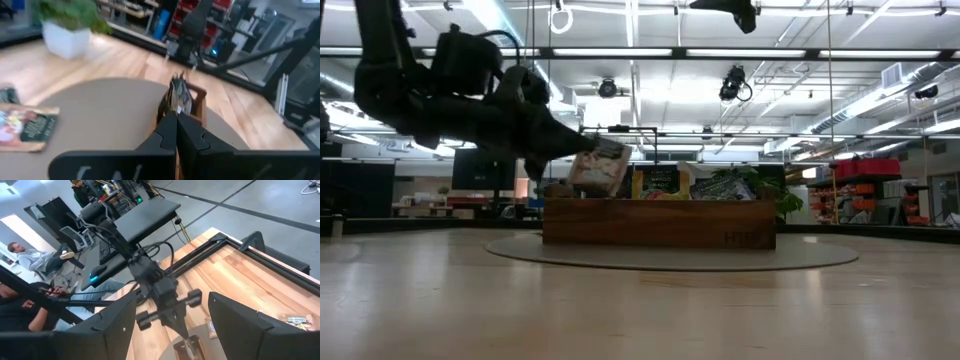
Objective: Pick & Place Tea
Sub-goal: Put the brown tea bag into the left section of the wooden organizer
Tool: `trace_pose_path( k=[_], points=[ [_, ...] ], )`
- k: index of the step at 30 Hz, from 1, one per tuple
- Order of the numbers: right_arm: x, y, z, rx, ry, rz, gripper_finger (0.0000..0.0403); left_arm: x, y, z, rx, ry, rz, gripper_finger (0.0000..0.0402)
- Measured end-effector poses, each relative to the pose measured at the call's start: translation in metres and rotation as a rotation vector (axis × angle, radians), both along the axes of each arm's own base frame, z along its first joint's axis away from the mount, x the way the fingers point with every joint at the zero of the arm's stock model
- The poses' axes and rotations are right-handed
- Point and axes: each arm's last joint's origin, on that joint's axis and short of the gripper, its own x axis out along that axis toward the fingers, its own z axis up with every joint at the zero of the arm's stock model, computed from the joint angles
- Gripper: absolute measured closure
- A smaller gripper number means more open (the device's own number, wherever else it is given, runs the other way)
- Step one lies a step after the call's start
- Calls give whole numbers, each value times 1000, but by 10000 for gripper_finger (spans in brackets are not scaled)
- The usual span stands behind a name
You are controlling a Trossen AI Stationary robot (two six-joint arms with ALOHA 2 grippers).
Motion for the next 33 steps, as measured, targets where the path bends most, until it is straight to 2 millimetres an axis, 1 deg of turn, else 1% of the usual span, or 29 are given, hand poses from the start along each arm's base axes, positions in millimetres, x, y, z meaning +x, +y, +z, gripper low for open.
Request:
trace_pose_path(
  k=[5,8,12,21,28,33],
  points=[
    [0,0,0,7,0,-16,146,16,1,-12,-14,48,-56,400],
    [0,0,0,14,0,-21,146,19,3,-16,-15,66,-53,400],
    [0,0,0,14,-1,-21,146,19,6,-16,-14,67,-39,400],
    [0,-1,0,6,2,-20,146,15,22,-17,-17,72,27,400],
    [0,-1,-1,7,7,-20,146,15,21,-17,-37,72,-2,400],
    [0,-1,-1,7,7,-20,146,11,19,-21,-48,90,-3,400]
  ],
)
